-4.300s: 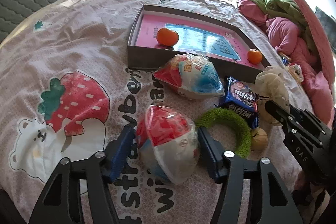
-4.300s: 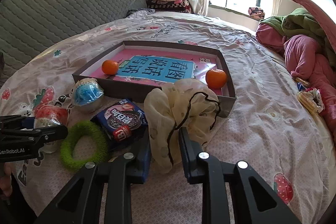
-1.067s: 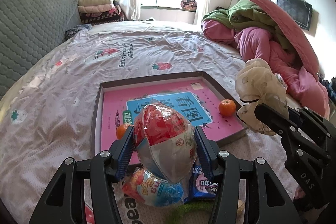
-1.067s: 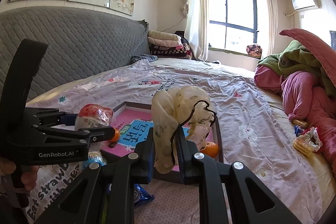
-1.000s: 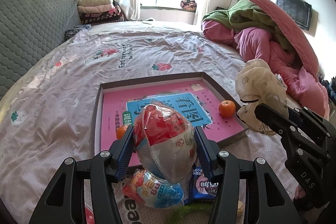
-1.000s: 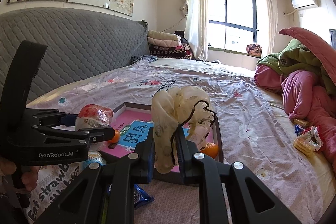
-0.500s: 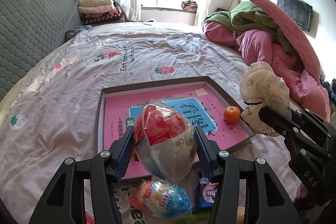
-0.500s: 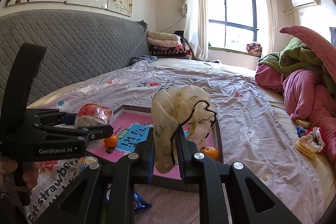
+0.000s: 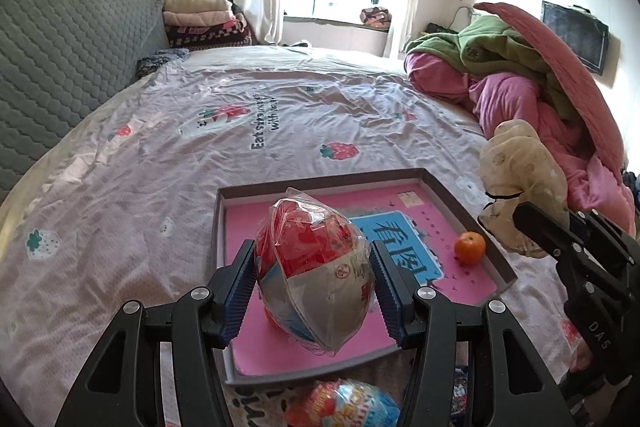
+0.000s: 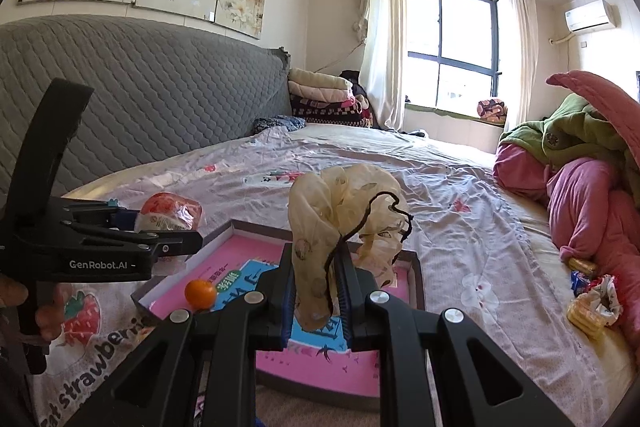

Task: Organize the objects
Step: 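Carry the red-white egg over the tray with the left tool while the right tool carries the mesh puff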

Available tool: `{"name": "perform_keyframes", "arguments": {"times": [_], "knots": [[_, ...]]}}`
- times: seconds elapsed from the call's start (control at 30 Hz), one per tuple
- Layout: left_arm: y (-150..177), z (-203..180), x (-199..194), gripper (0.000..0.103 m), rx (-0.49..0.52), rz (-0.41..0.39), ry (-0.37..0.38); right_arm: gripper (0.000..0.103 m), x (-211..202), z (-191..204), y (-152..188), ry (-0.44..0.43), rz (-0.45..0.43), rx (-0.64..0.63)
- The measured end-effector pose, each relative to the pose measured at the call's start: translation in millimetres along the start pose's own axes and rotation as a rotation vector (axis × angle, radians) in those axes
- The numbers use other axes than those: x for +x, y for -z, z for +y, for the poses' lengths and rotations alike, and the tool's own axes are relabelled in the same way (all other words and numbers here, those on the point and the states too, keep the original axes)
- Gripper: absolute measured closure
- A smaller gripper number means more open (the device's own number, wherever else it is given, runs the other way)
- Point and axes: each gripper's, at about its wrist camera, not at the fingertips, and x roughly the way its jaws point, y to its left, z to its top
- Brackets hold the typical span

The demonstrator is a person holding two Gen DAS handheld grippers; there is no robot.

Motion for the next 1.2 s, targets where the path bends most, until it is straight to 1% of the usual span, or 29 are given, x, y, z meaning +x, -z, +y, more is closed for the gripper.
{"name": "perform_keyframes", "arguments": {"times": [0.2,0.4,0.53,0.8,1.07,1.2], "knots": [[-6,3,10,0.046,0.005,0.0,0.009,0.084,10,0,-3,-0.019,0.005,-0.015],[-6,-7,24,0.046,0.035,0.02,0.028,0.084,20,2,0,-0.027,0.035,-0.031],[-1,-13,33,0.046,0.051,0.046,0.038,0.084,27,0,4,-0.025,0.062,-0.034],[12,-22,51,0.046,0.056,0.115,0.089,0.084,42,-3,11,-0.03,0.116,-0.041],[28,-40,64,0.046,0.113,0.163,0.11,0.084,57,-5,21,-0.05,0.174,-0.048],[33,-44,66,0.046,0.133,0.174,0.117,0.084,65,-8,26,-0.051,0.204,-0.05]]}}
